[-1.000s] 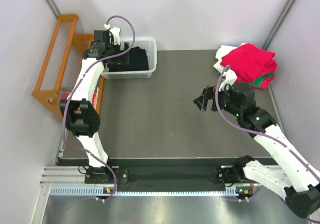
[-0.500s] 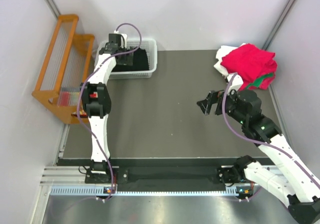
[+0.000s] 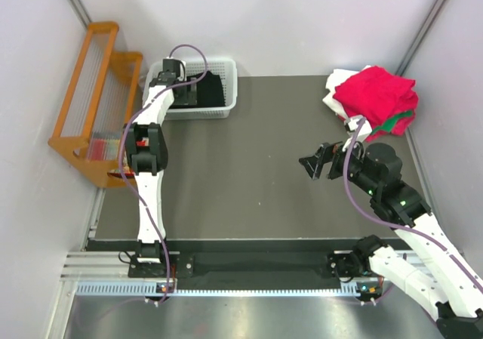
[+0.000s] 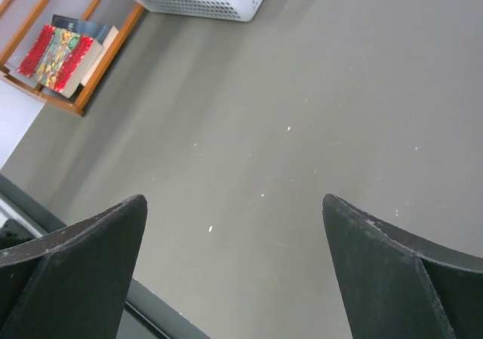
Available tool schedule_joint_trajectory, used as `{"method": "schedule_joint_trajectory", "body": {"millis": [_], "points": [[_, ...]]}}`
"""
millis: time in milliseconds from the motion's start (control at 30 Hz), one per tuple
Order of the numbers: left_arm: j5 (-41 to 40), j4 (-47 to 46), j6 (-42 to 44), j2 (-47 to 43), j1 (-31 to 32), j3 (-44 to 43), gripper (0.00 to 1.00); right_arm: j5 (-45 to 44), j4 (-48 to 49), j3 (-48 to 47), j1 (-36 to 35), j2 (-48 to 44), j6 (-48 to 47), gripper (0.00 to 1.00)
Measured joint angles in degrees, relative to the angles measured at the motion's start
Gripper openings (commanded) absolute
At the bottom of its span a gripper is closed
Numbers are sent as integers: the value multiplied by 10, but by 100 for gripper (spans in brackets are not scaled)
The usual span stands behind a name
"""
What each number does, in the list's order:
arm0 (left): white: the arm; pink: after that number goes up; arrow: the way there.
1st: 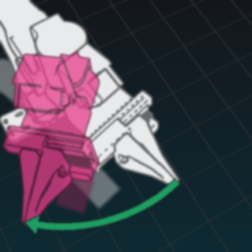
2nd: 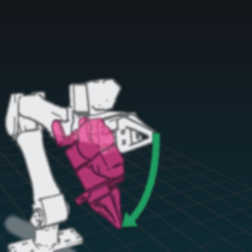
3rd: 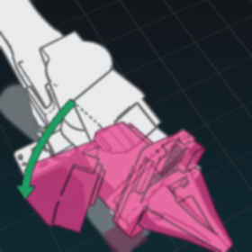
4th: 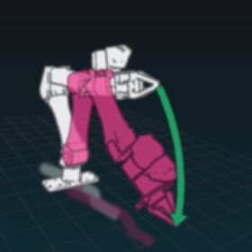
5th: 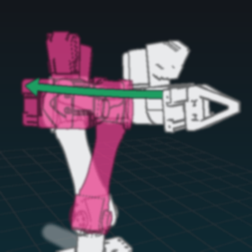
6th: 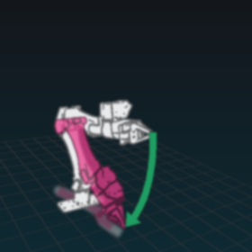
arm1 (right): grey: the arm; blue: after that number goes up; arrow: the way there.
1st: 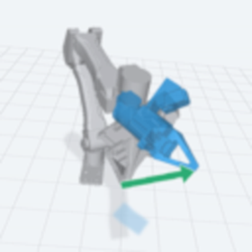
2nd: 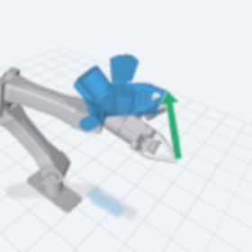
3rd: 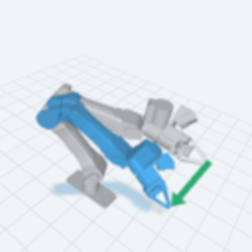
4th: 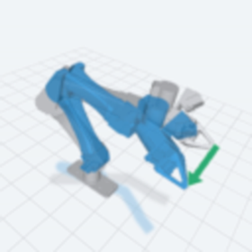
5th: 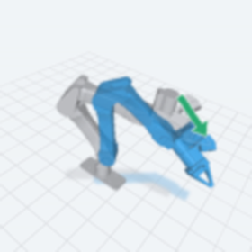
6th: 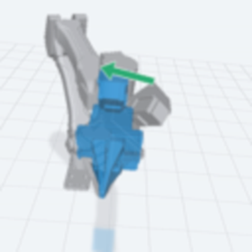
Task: Fold and stack the t-shirts
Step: Grab the tshirt from the pile
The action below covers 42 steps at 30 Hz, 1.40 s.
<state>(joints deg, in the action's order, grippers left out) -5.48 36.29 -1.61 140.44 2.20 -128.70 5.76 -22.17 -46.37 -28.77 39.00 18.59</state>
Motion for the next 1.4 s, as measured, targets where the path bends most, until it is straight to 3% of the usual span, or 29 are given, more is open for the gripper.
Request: {"method": "schedule_joint_trajectory", "body": {"millis": [100,233,400,433,467,533,1033,1400], "points": [[0,0,0,8,0,-2,90,6,0,0,0,0,0,100],[5,0,0,12,1,-7,66,13,0,0,0,-3,0,100],[14,-1,0,17,3,-10,55,17,1,0,0,-7,0,100],[15,-1,0,19,3,-11,48,18,1,0,0,-7,0,100],[17,-1,0,20,3,-12,27,18,1,0,0,-7,0,100],[22,-2,5,22,3,-15,2,19,1,0,0,-7,0,100],[85,12,-3,6,-8,-30,0,25,12,9,0,-6,6,100],[169,5,-28,-182,-8,-19,0,36,30,21,-1,-3,7,100]]}}
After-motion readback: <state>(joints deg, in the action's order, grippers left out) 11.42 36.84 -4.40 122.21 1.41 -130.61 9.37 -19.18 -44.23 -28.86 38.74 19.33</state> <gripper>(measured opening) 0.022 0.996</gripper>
